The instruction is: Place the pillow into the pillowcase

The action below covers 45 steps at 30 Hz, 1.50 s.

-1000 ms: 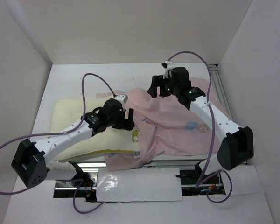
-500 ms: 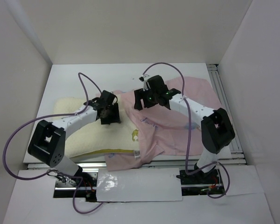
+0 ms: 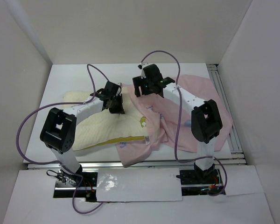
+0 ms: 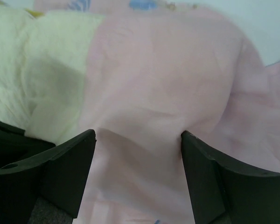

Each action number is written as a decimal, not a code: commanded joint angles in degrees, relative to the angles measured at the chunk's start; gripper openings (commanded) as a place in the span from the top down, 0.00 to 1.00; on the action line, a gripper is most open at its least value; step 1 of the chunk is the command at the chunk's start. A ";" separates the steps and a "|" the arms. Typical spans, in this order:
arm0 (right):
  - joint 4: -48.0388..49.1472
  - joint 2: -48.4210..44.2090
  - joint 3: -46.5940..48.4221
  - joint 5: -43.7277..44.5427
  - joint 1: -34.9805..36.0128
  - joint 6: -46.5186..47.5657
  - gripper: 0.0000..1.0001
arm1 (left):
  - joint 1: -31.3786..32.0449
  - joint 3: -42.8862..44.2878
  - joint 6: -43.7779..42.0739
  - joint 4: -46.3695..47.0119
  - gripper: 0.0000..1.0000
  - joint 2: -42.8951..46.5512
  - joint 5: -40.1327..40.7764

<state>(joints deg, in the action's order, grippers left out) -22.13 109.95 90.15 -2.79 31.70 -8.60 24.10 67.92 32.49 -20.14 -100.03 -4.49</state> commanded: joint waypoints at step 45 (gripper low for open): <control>15.19 -3.87 -4.28 11.32 9.17 11.50 0.32 | -1.86 -6.22 -4.01 14.95 1.00 6.86 -2.80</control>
<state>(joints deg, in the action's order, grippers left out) -9.37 105.56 85.76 9.93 40.25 3.66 21.96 62.28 28.71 -8.60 -95.88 -5.39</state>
